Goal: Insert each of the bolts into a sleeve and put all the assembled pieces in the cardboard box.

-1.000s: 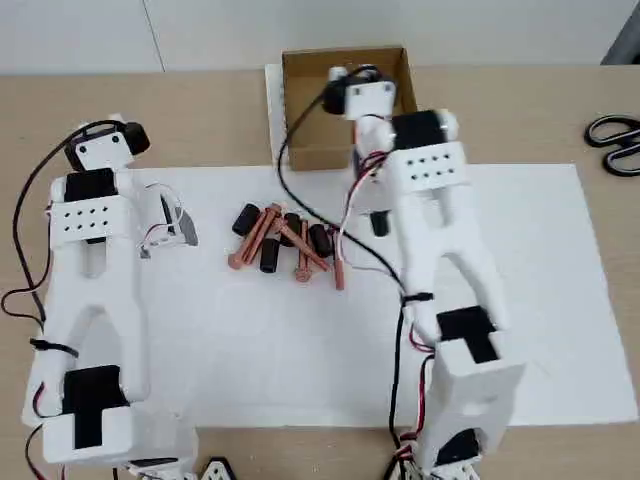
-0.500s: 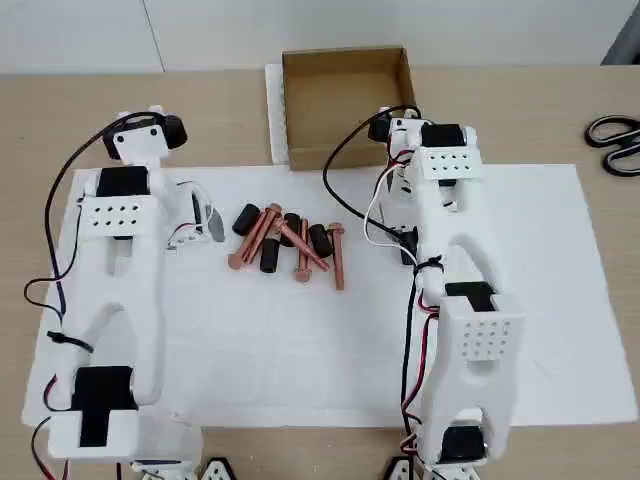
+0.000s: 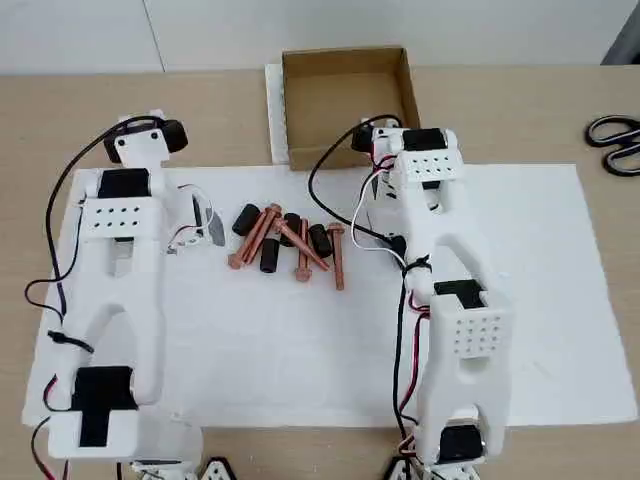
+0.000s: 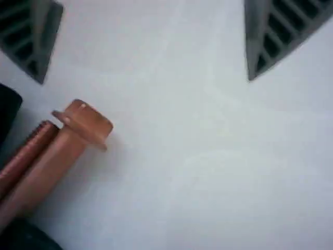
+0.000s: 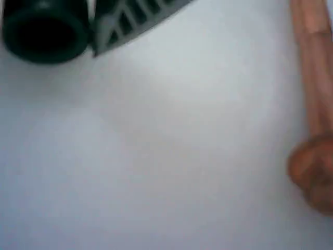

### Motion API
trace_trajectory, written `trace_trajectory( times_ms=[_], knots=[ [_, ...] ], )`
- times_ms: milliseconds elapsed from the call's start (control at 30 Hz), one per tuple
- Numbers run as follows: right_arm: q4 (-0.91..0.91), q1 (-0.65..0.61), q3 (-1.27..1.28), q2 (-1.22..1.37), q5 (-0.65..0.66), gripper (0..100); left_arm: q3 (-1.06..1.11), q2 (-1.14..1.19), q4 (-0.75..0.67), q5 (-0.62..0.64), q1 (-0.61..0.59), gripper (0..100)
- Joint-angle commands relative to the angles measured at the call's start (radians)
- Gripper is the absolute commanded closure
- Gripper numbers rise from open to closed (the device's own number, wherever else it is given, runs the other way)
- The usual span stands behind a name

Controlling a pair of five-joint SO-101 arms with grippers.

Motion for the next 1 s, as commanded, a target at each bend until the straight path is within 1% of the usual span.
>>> trace_trajectory(
  times_ms=[0, 267, 600, 733, 967],
  knots=[
    [0.001, -0.004, -0.012, -0.01, 0.014, 81.6, -0.002, -0.031, -0.018, -0.008, 0.006, 76],
    [0.027, -0.01, -0.012, -0.004, 0.011, 81.8, -0.002, -0.031, -0.018, -0.008, 0.006, 76],
    [0.002, -0.035, -0.008, -0.001, 0.011, 82.0, -0.002, -0.031, -0.018, -0.008, 0.006, 76],
    [-0.021, -0.048, -0.006, -0.001, 0.011, 84.4, -0.002, -0.031, -0.018, -0.008, 0.006, 76],
    [-0.025, -0.045, -0.008, 0.033, 0.012, 84.2, -0.002, -0.031, -0.018, -0.008, 0.006, 76]
  ],
)
